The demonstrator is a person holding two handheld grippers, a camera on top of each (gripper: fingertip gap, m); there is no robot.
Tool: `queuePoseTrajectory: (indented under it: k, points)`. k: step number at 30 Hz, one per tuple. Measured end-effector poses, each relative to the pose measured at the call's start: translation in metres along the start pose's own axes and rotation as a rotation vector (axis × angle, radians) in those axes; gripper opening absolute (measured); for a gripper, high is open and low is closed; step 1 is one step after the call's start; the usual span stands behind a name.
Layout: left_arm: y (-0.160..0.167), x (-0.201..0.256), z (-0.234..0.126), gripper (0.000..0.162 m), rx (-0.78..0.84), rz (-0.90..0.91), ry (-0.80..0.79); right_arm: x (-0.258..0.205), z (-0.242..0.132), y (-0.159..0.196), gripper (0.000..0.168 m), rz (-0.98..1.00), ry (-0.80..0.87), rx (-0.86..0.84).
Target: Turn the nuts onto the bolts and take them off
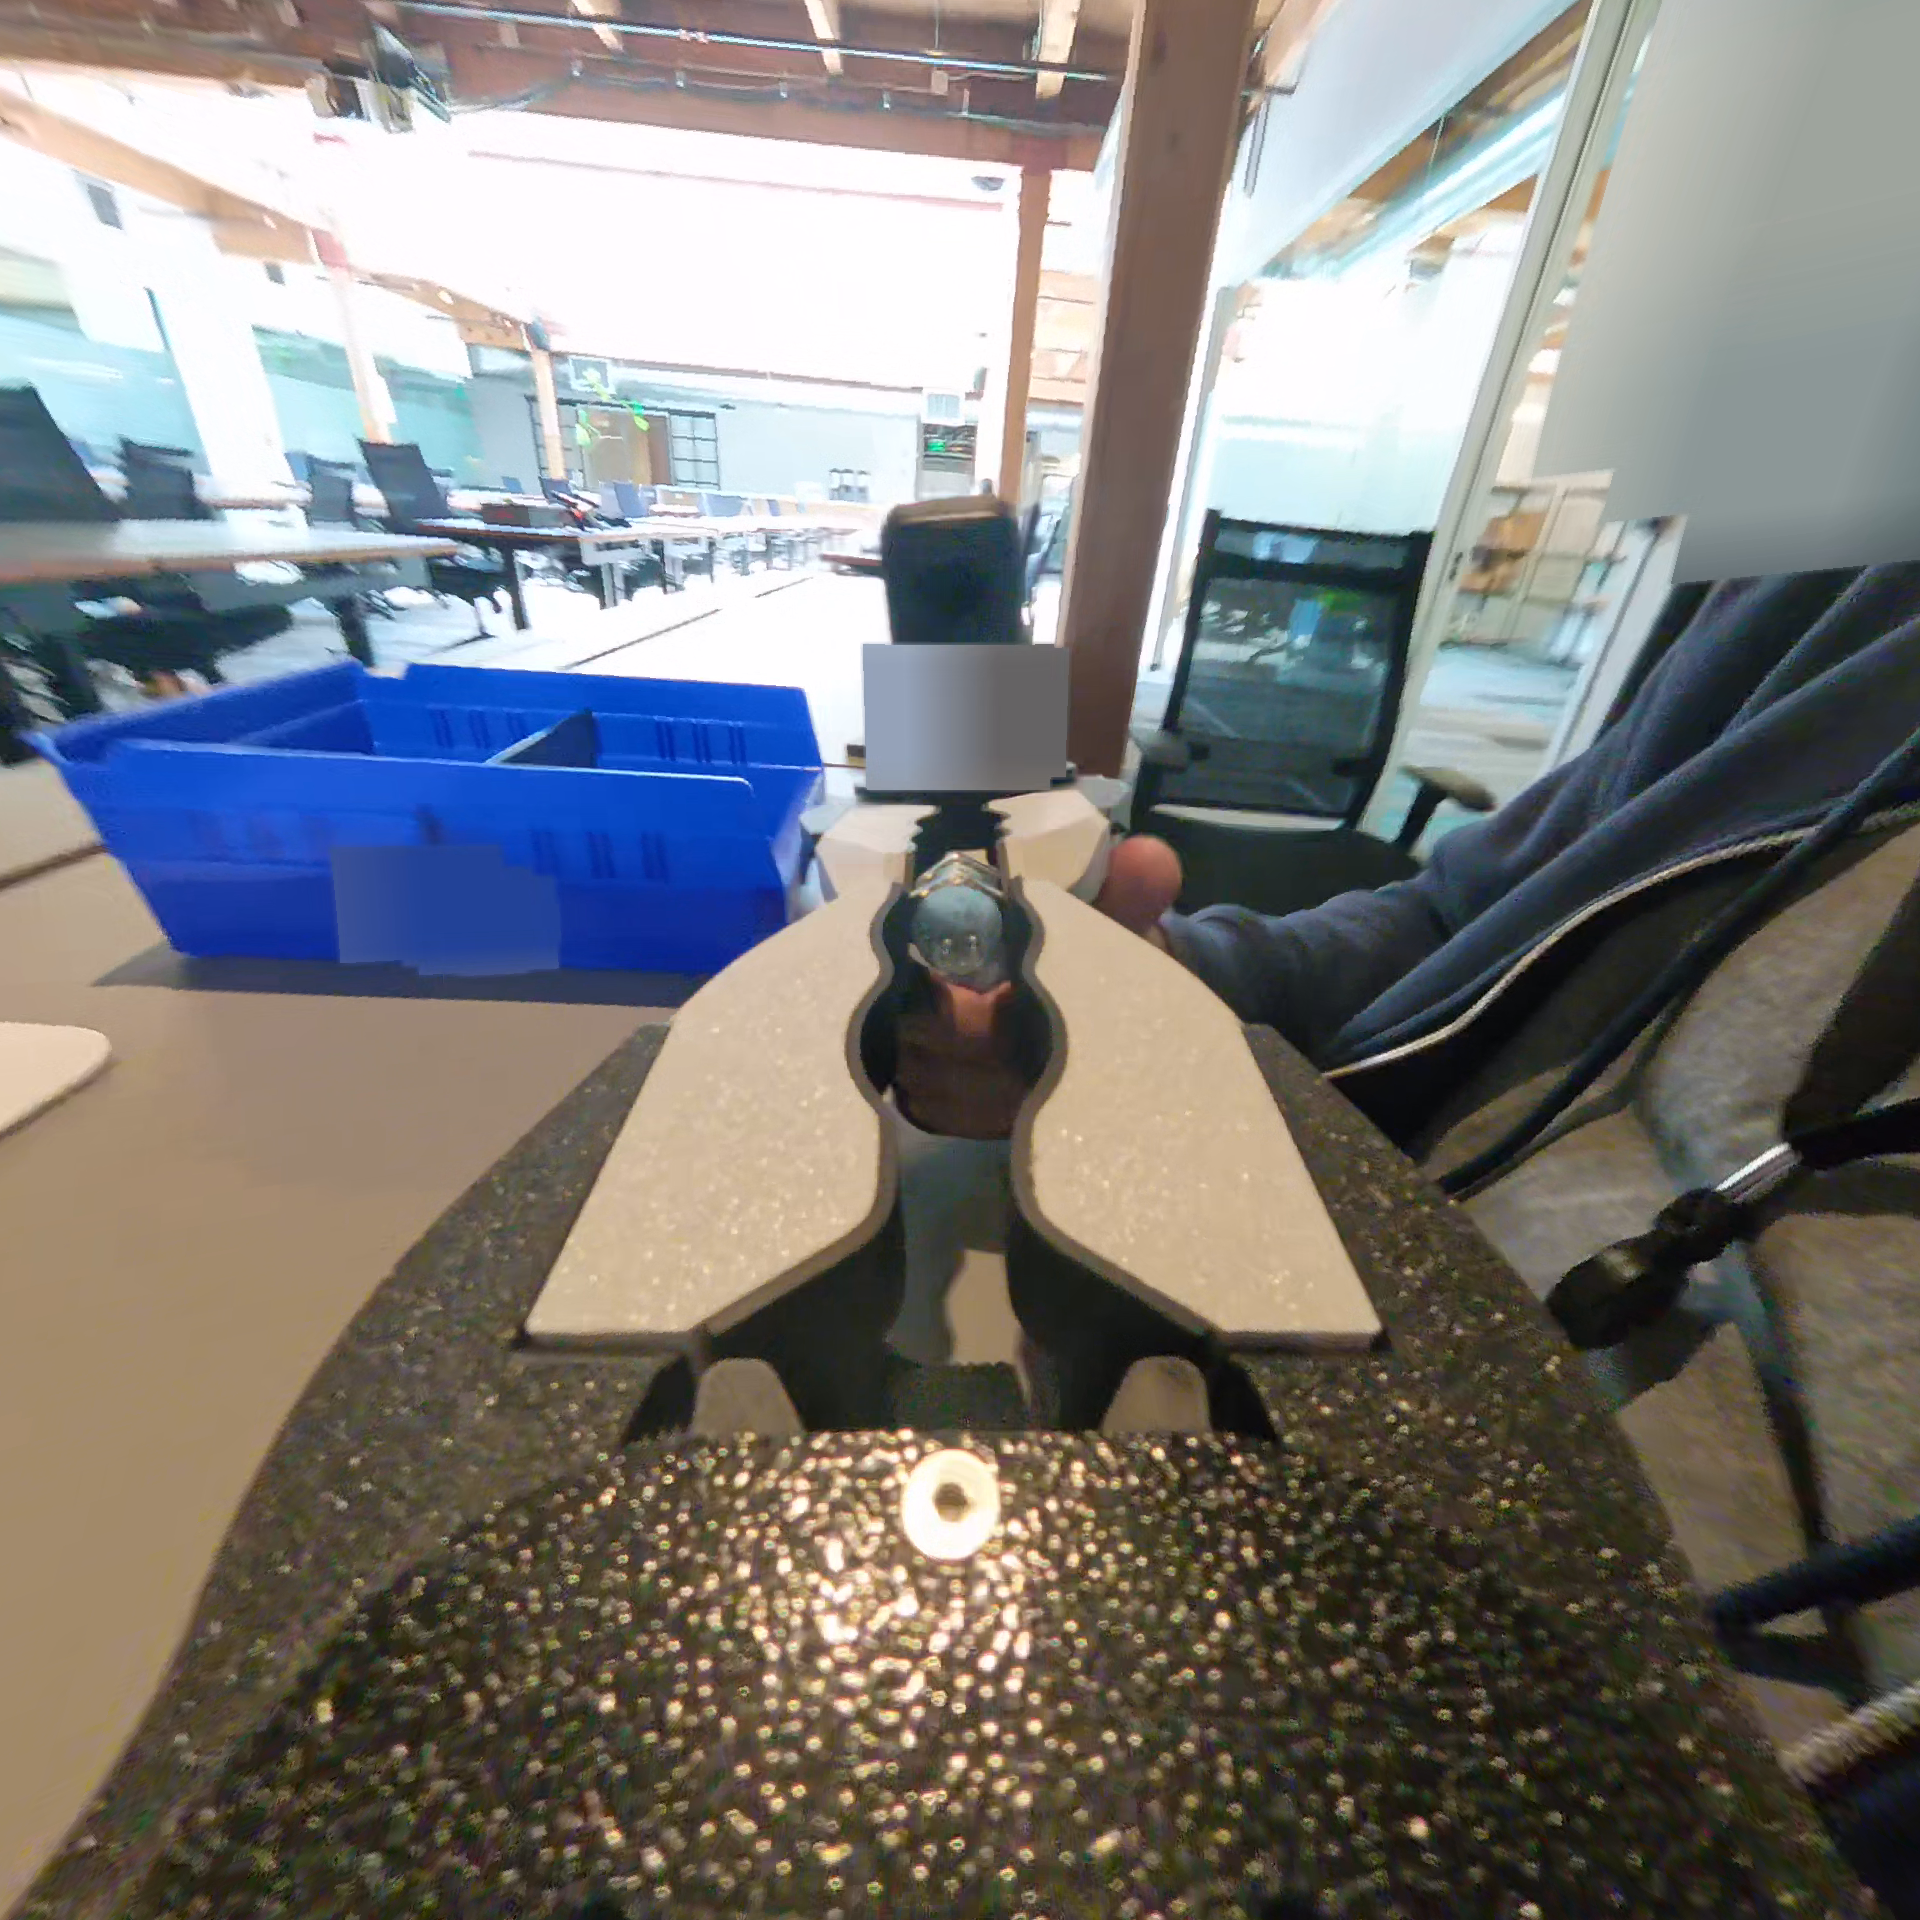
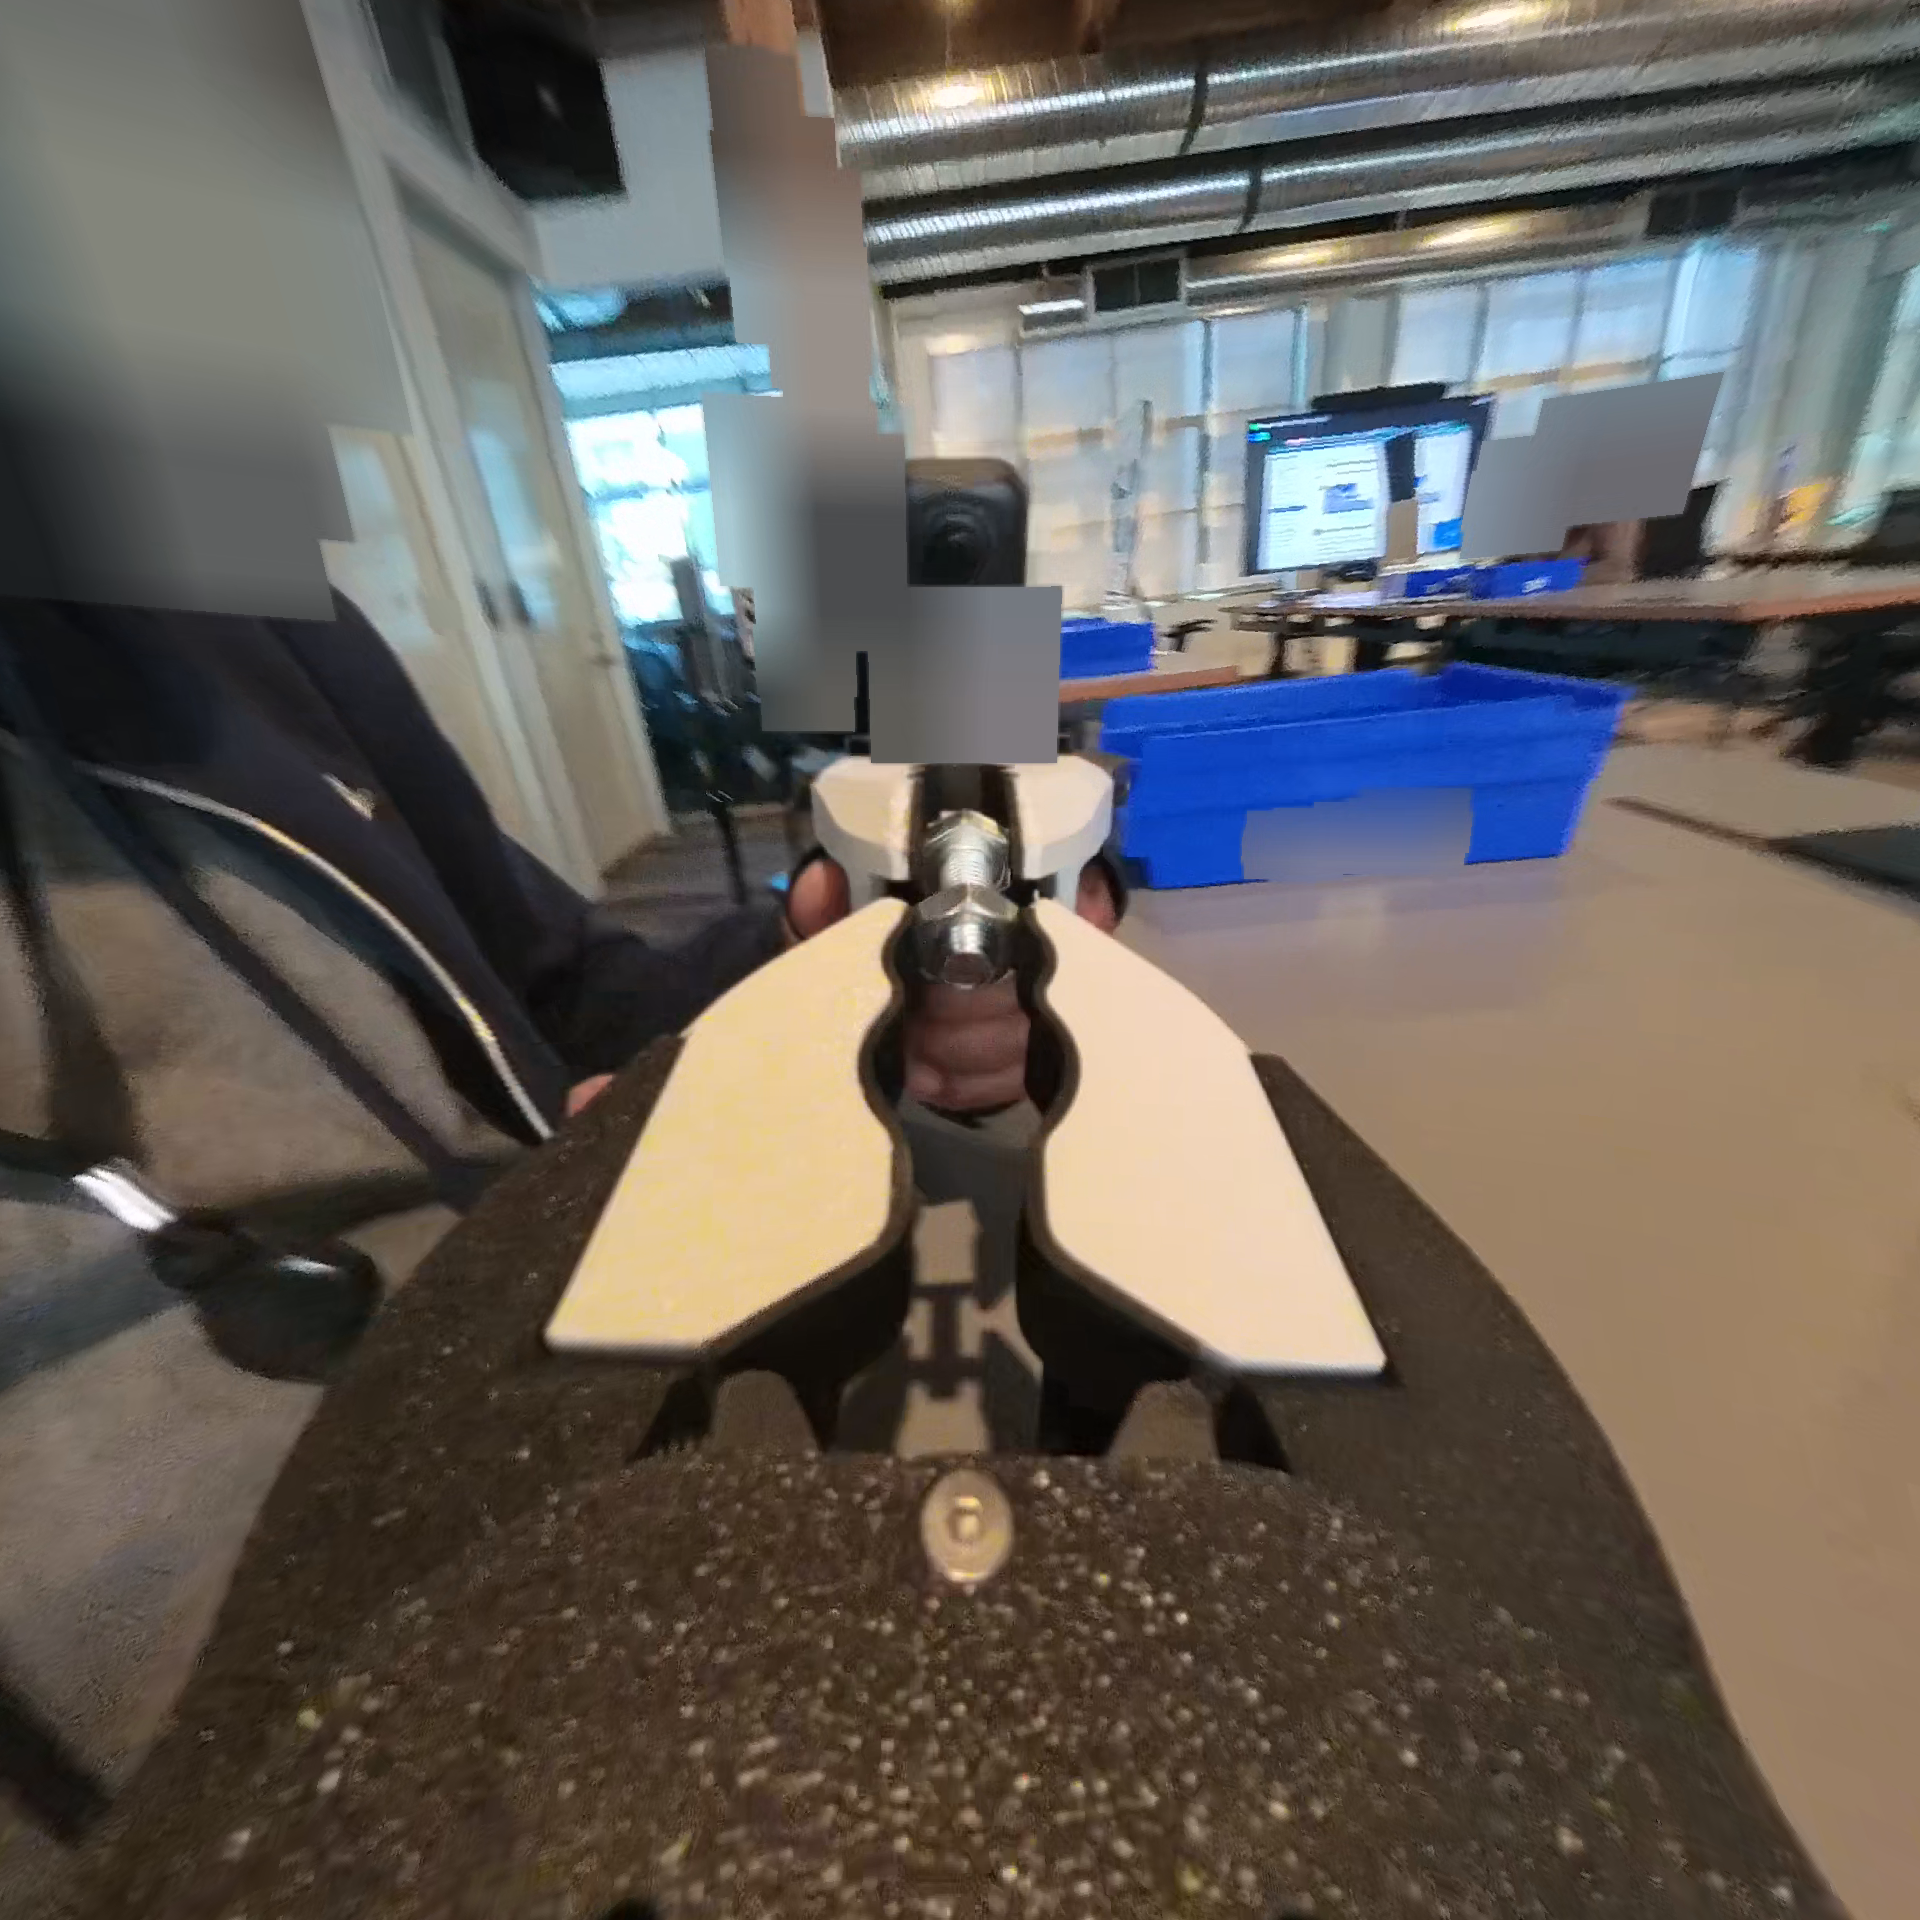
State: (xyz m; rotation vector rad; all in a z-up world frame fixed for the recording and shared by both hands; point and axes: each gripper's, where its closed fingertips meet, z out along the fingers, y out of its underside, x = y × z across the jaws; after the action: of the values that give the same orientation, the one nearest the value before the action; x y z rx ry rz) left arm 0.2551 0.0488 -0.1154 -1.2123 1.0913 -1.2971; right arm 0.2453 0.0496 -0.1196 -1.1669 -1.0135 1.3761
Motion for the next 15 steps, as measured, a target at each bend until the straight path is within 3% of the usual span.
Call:
queuePoseTrajectory:
  k: [5,7,8,11,15]
  points:
    - [0.005,-0.004,-0.002,0.017,0.055,-0.39,0.154,0.008,0.0,0.005,0.017,-0.615,0.274,-0.186]
    - [0.0,-0.002,-0.004,0.017,0.099,-0.432,0.198,0.003,0.003,0.004,0.028,-0.8,0.343,-0.224]
    - [-0.004,-0.001,-0.005,0.017,0.111,-0.401,0.192,0.0,0.005,0.004,0.034,-0.788,0.334,-0.216]
    - [-0.01,-0.003,-0.008,0.017,0.117,-0.245,0.109,0.0,0.008,0.004,0.049,-0.495,0.256,-0.16]
    - [-0.015,-0.003,-0.01,0.017,0.115,-0.096,0.038,0.003,0.004,-0.006,0.045,-0.145,0.144,-0.036]
